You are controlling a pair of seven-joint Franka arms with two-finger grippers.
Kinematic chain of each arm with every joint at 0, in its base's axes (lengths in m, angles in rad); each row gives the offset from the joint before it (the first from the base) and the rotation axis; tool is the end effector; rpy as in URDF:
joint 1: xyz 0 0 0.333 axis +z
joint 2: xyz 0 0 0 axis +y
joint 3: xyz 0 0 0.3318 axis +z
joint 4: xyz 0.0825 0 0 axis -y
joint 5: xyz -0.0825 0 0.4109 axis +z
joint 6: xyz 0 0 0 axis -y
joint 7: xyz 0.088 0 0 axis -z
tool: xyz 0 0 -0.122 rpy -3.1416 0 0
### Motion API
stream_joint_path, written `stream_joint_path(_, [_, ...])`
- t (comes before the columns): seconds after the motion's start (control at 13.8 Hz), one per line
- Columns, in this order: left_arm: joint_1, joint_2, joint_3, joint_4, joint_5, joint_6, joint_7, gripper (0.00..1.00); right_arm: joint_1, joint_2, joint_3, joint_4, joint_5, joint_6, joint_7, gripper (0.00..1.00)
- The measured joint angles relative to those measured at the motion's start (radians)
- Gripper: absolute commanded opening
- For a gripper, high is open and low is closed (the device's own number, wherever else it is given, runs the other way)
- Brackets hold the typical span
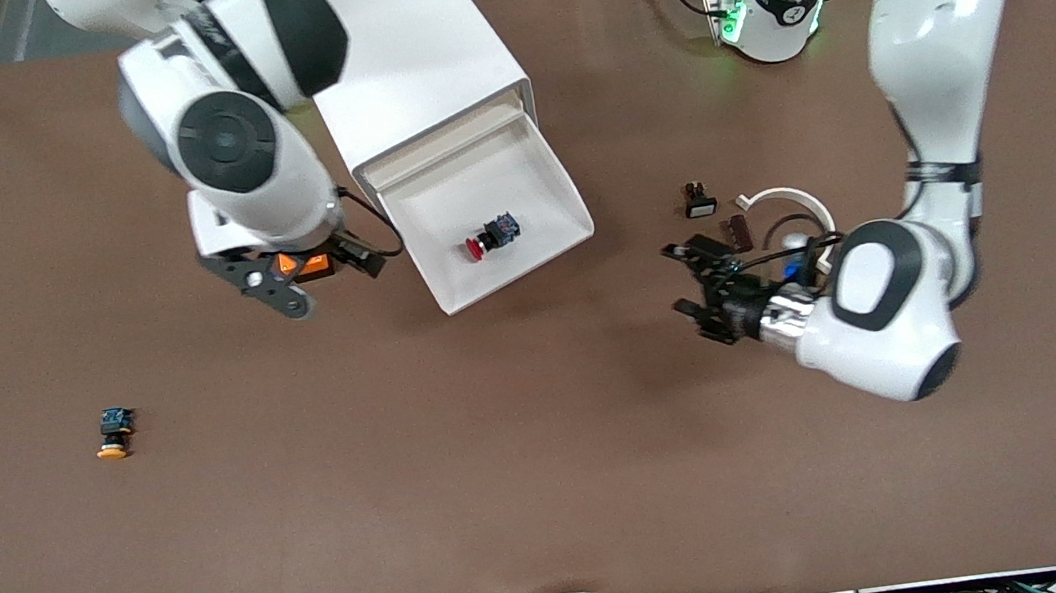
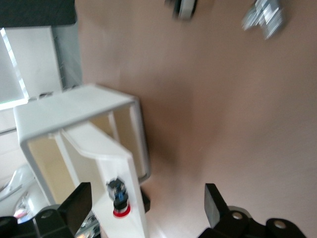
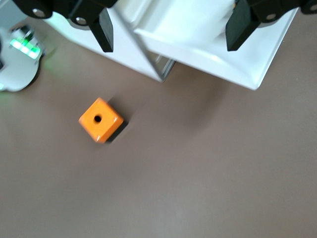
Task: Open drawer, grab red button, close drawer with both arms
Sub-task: 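Release the drawer with the left gripper while the right gripper reaches inside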
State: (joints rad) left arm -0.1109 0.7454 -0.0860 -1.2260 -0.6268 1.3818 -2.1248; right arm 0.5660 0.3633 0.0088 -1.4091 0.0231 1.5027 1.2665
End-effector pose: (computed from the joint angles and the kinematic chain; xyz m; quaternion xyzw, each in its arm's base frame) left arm 0.6868 -0.2032 0.3161 -0.4854 -0.7597 0.4169 0.1160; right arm 0.5582 0.3641 0.4714 0.9319 -0.3367 -0.0918 0.0991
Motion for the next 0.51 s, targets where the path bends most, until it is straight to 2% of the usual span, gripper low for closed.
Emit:
stream_joint_path(0.22, [0.044,-0.092,0.015,0.003,0.193,-0.032,0.052,1.00,0.059,0.052,-0.001,0.001,0.075,0.096,0.219,1.00])
stream_joint_path(0.36, [0.040,-0.157,0.014,0.004,0.315,-0.032,0.158,1.00,0.086,0.081,-0.001,0.001,0.087,0.150,0.329,1.00])
stream_joint_path(0.51, [0.042,-0.213,0.019,0.005,0.377,-0.032,0.275,1.00,0.111,0.113,-0.001,0.001,0.097,0.211,0.411,1.00])
